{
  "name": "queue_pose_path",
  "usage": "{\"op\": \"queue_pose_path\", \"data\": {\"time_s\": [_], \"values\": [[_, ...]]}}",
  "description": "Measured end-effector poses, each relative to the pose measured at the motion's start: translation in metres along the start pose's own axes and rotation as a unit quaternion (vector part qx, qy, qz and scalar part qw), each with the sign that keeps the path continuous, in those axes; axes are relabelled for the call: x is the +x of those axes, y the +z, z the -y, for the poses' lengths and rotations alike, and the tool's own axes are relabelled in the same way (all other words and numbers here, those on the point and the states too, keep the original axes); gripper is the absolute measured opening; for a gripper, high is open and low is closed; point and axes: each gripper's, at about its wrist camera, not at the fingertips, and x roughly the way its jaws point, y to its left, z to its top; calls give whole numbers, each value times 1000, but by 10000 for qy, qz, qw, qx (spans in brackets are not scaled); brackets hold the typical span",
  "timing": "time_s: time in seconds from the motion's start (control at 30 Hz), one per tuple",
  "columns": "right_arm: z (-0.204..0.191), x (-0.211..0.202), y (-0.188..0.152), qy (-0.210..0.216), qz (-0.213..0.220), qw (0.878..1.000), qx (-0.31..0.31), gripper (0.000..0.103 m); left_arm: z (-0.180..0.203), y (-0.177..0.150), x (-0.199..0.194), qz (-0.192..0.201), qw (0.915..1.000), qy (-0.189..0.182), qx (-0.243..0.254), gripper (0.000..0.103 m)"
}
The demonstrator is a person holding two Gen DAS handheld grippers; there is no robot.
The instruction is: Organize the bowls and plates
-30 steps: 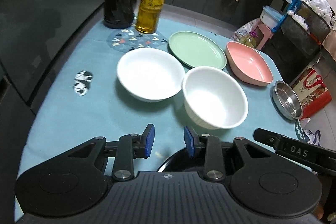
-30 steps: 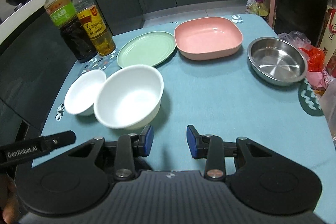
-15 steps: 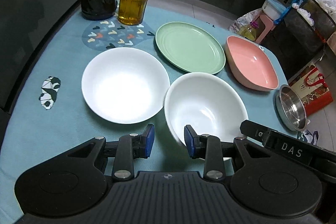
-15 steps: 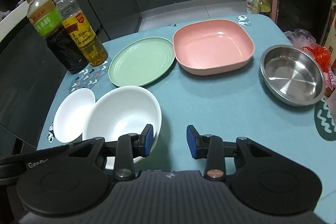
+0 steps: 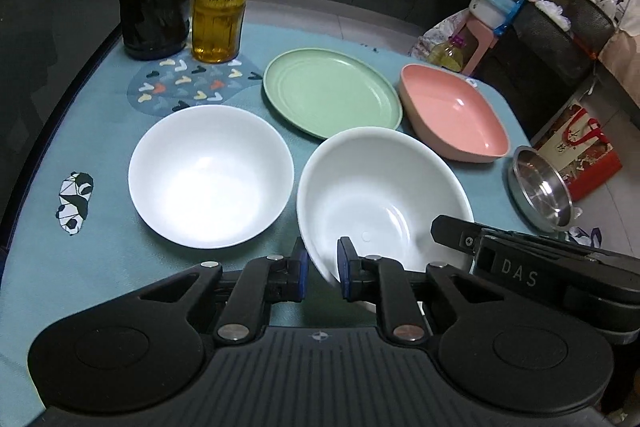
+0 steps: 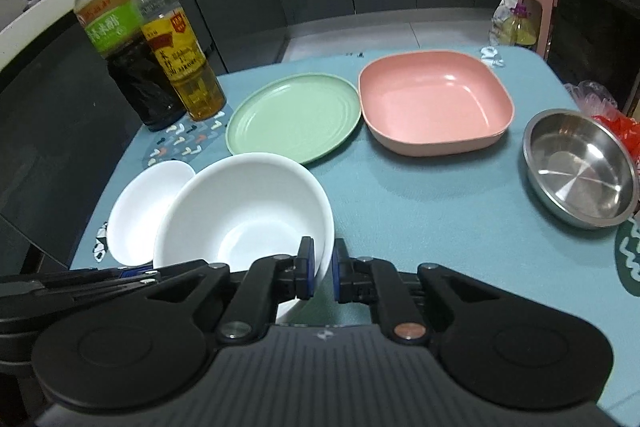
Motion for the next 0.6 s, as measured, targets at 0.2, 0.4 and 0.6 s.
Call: {"op": "queue_pose_path", "data": {"time_s": [0.2, 0.4, 0.6], "values": [[-6, -20, -8, -26, 142, 9999, -24, 5, 5, -8, -19, 168, 9998, -27, 123, 14], [-16, -39, -17, 19, 290, 9995, -84, 7, 7, -20, -43, 372, 9992, -51, 163, 14], [-25, -60, -29, 53, 455, 9988, -167, 7, 7, -35, -67, 576, 9981, -55, 219, 14]]}}
